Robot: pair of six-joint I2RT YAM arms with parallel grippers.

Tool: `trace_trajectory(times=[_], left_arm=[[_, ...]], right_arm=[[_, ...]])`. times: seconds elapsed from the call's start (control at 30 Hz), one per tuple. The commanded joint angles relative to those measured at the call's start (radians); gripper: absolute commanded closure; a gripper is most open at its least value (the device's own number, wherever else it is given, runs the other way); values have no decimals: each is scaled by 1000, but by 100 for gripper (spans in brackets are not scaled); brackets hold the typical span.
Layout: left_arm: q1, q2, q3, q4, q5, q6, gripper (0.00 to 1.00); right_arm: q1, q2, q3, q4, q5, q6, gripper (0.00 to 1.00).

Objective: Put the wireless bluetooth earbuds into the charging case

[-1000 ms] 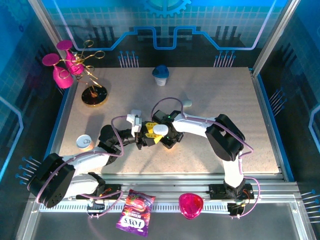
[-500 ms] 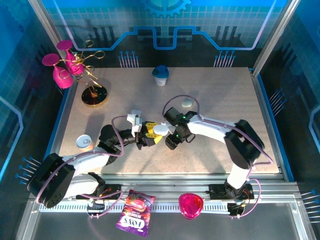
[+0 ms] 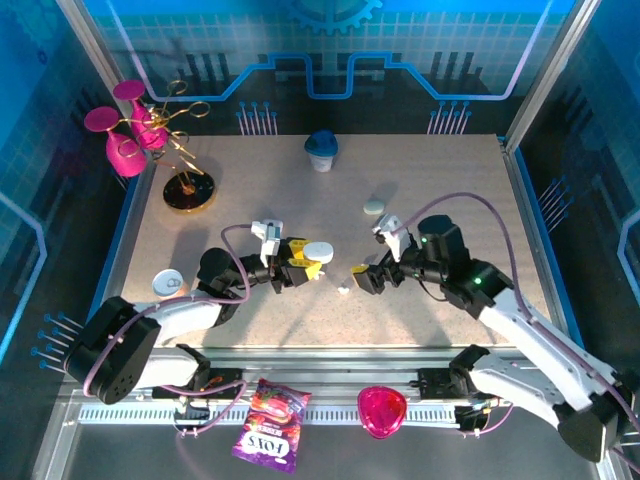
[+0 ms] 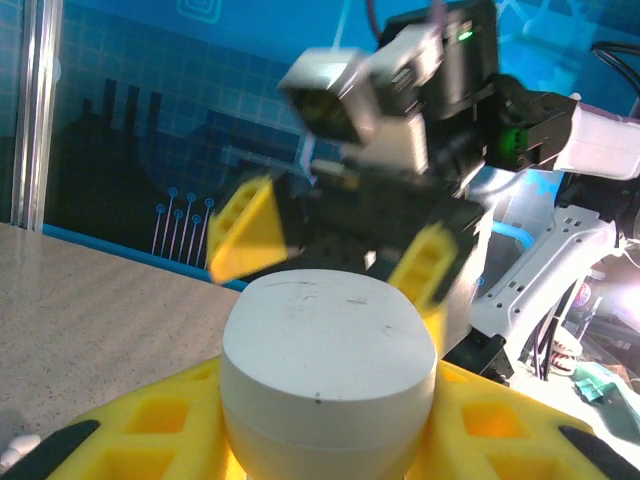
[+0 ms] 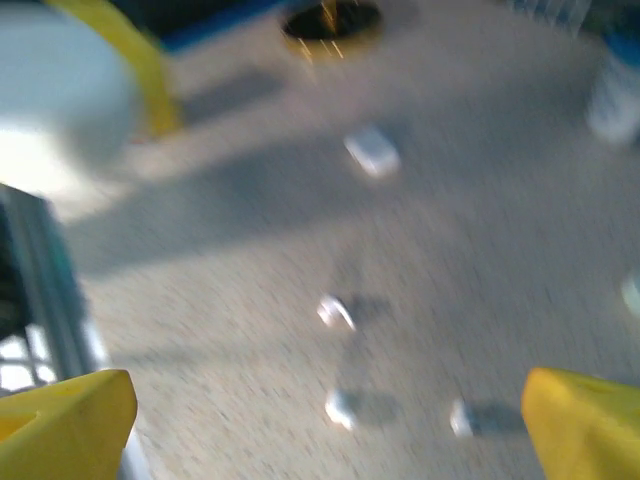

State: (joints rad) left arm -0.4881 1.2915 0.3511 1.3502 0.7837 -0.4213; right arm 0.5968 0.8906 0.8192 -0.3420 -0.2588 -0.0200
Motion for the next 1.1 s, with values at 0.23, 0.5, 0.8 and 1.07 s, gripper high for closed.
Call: trace_trajectory(times=[0.23,0.5,0.8,1.07], left_arm=[[5,9,42,50,60,-31,71],[6,-7,41,50,94,-56,71],[5,-23,47,50,94,-83,71],[5,-17,55,50,83,-102,71]], right_arm=[[82,83,104,216,-222,-3,0],[101,179,176,194,-97,-5,0],[102,183,215,128,-60,-58,0],[108,204,214,67,-85,-112,0]])
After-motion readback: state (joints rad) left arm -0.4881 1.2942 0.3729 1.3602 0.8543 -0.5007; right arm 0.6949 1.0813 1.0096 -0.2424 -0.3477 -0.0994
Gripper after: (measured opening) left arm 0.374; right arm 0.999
